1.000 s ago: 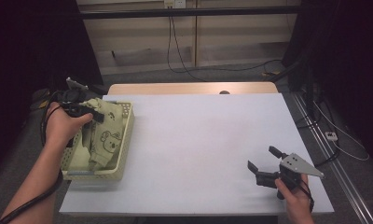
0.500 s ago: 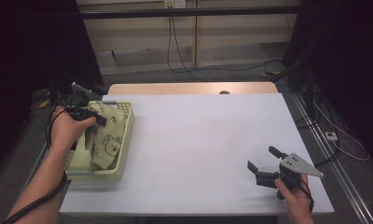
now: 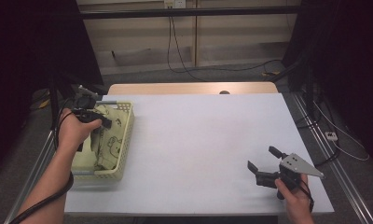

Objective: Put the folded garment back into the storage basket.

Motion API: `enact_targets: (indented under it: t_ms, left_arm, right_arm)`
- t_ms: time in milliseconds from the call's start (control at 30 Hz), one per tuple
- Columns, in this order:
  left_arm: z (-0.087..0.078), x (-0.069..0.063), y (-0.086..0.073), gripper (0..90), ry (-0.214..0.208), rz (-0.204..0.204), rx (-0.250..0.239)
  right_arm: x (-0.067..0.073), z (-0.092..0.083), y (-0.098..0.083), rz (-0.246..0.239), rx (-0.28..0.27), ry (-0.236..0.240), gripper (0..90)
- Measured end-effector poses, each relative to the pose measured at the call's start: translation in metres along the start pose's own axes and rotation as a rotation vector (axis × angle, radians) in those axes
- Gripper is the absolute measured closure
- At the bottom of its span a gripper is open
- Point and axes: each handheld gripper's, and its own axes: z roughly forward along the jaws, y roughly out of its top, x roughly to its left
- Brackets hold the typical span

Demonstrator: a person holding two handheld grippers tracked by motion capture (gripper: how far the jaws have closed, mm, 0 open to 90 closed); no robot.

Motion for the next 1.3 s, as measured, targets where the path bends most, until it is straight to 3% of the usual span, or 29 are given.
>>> enact_targets:
  t_ms: [533, 1300]
  left_arm:
    - [0.014, -0.003, -0.001, 69.7, -0.014, 0.006, 0.010]
    - [0.026, 0.002, -0.005, 68.1, -0.031, -0.029, -0.009]
  right_arm:
    - [0.000, 0.000, 0.000, 0.000, 0.000, 0.003, 3.3]
    - [0.000, 0.000, 0.000, 0.004, -0.002, -0.003, 3.4]
